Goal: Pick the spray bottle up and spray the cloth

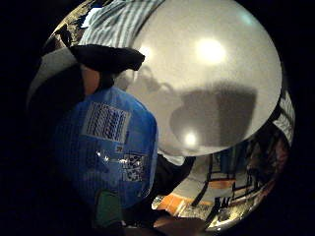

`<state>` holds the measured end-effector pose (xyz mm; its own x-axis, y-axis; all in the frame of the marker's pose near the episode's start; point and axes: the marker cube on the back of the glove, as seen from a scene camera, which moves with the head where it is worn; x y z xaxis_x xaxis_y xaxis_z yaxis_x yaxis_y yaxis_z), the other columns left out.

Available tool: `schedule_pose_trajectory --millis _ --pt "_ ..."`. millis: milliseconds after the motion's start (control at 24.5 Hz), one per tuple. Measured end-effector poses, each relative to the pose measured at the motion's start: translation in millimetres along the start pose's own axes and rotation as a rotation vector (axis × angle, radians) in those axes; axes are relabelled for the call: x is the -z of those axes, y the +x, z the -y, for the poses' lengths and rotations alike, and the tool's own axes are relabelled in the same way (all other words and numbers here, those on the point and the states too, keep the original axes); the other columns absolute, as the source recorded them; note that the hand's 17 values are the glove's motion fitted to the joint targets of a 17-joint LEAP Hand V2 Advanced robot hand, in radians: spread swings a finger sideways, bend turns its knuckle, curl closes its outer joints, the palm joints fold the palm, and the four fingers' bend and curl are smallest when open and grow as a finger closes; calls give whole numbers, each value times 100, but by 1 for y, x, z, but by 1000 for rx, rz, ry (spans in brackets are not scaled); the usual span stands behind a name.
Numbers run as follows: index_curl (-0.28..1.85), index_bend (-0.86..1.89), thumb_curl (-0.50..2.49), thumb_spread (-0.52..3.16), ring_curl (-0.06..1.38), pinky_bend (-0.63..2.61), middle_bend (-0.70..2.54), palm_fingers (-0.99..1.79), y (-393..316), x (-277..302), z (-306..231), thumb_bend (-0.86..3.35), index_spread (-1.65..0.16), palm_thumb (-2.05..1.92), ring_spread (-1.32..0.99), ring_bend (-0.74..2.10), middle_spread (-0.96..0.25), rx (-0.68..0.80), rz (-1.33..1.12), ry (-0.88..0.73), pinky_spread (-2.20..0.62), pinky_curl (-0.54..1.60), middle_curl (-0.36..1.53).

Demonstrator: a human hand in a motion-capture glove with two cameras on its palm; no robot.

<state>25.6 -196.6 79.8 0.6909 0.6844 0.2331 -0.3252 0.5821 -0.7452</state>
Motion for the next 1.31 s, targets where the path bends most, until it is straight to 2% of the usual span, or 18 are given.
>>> schedule_pose_trajectory --millis 204,367,530,735,898,1306 --pt "58 24 55 92 42 32 36 120 -29 -24 -20 -2 -15 89 -2 32 -5 315 100 58 24 33 52" --pt "58 24 55 92 42 30 36 119 -62 -65 -41 -2 -15 89 -2 32 -5 567 148 49 24 32 52" --pt "58 26 53 95 42 28 37 120 -85 -115 -57 -3 -15 87 -2 31 -5 715 223 -25 23 32 53" --pt "58 26 49 99 42 27 37 119 -93 -179 -60 -5 -15 80 -2 30 -5 787 235 -74 23 32 53" --pt "58 26 46 101 42 27 37 119 -82 -224 -45 -4 -16 76 -3 30 -5 764 221 -70 22 32 53" --pt "58 26 42 101 41 26 35 118 -56 -273 -5 -3 -16 74 -3 28 -6 683 160 -2 22 32 52"
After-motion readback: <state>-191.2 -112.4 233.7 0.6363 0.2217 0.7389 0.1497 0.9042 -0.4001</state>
